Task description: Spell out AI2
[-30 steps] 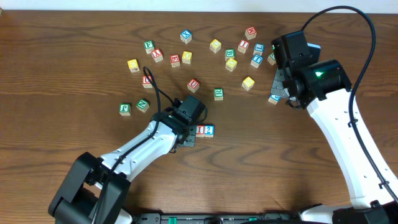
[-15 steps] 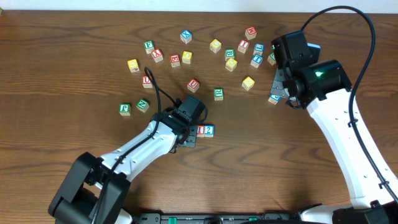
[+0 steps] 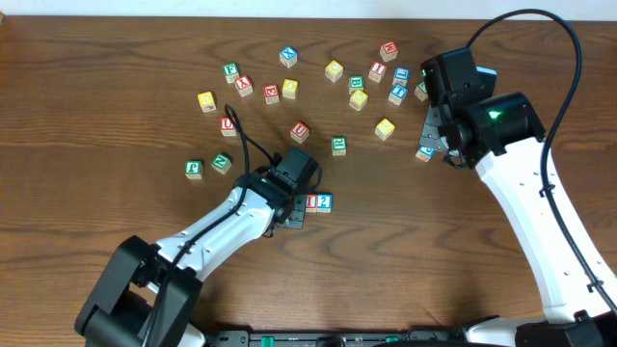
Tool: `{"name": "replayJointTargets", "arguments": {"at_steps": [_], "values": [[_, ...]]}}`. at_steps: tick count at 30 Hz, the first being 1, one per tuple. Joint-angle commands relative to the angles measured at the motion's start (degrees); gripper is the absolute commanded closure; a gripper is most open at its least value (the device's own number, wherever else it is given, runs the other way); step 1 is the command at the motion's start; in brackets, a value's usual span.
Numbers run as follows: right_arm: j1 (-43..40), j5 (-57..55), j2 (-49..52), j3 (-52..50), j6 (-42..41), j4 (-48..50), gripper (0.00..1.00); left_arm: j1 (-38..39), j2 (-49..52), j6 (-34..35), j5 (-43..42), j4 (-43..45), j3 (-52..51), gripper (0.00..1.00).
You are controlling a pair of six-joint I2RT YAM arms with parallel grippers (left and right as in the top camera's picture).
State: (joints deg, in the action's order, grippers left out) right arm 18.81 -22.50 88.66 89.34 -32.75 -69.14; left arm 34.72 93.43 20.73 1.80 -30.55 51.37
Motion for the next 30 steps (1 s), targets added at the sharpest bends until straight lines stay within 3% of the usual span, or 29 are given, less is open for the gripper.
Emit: {"name": "replayJointTargets", "arguments": {"at_steps": [1,30], "values": [[-0.39,-0.46,0.55,0.81,0.70,0.13,0.99,0.09,-1.03,-0.81,-0.11,0.04,-0.48,0.93],[-0.39,-0.46,0.55,0.81,0.72,0.13,0.99,0.09,-1.03,-1.86,-1.16,0.28,-0.48,0.93]]}}
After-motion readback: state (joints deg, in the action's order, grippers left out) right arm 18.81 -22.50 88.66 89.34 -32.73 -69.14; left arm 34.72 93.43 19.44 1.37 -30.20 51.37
